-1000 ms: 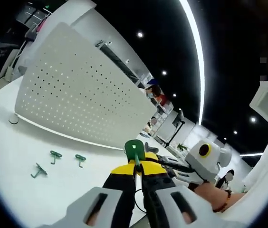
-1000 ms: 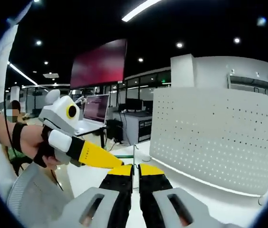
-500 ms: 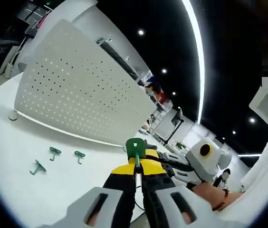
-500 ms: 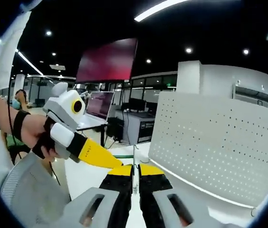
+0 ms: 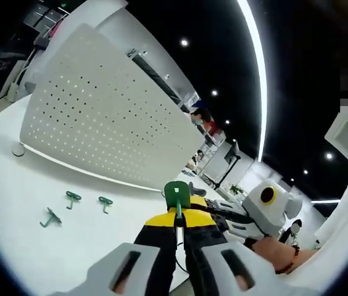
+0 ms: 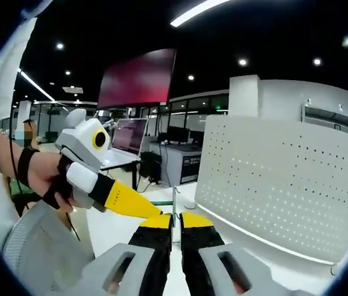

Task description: Insert the hook assembly into the mounting plate slot until the hook locks in place.

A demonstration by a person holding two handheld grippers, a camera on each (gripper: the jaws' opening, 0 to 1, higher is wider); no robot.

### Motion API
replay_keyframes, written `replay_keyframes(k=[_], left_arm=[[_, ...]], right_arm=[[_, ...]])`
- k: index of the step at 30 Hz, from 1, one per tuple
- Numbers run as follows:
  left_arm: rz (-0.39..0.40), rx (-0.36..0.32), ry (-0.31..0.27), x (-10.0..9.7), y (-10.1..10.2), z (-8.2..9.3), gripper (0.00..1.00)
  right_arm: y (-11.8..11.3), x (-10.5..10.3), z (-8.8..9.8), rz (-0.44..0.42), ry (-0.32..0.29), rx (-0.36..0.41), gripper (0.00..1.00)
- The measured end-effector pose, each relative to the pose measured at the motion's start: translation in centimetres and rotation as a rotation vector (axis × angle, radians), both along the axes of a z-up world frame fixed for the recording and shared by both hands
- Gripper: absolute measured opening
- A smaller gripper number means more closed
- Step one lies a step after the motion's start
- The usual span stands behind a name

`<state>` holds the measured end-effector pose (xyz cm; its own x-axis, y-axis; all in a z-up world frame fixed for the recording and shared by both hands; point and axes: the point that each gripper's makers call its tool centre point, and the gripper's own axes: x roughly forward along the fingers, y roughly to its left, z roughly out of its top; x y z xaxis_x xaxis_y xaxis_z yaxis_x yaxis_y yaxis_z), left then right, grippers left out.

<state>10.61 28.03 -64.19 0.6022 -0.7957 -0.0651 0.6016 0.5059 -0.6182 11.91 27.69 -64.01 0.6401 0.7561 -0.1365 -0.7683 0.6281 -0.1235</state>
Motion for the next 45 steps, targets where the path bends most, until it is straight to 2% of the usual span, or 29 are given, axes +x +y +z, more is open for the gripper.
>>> replay_keyframes(k=[7,19,26,29,35,37,45], left_arm=[[-0.002,0.031,-0.033,0.1,0.0,0.1,0.02],[0.047,0.080,-0.094,1.2,1.4,0.8,0.02],[0.113,0.129,-0.121,2.2,2.4,1.3,0.02],[0.125,0.107,-0.122,2.5,2.7,1.6,0.02],[0.163,0.137,-0.142,3.5,3.5,2.2,0.02],[0.184,0.155,-0.158,4.0,4.0,2.4,0.02],[0.246,0.218,-0.162,5.9,6.0,2.6,0.02]], right_arm=[[0.0,0.1,0.0,-0.004,0.008,-0.005,0.04],[-0.6,0.4,0.0,-0.011,0.032,0.000,0.06],[-1.3,0.4,-0.1,-0.037,0.045,0.036,0.06],[-1.6,0.4,-0.1,-0.048,0.045,0.046,0.06],[-2.3,0.7,-0.3,-0.075,0.052,0.062,0.10],[-2.5,0.8,-0.5,-0.083,0.061,0.059,0.11],[-2.8,0.8,-0.8,-0.091,0.083,0.082,0.14]])
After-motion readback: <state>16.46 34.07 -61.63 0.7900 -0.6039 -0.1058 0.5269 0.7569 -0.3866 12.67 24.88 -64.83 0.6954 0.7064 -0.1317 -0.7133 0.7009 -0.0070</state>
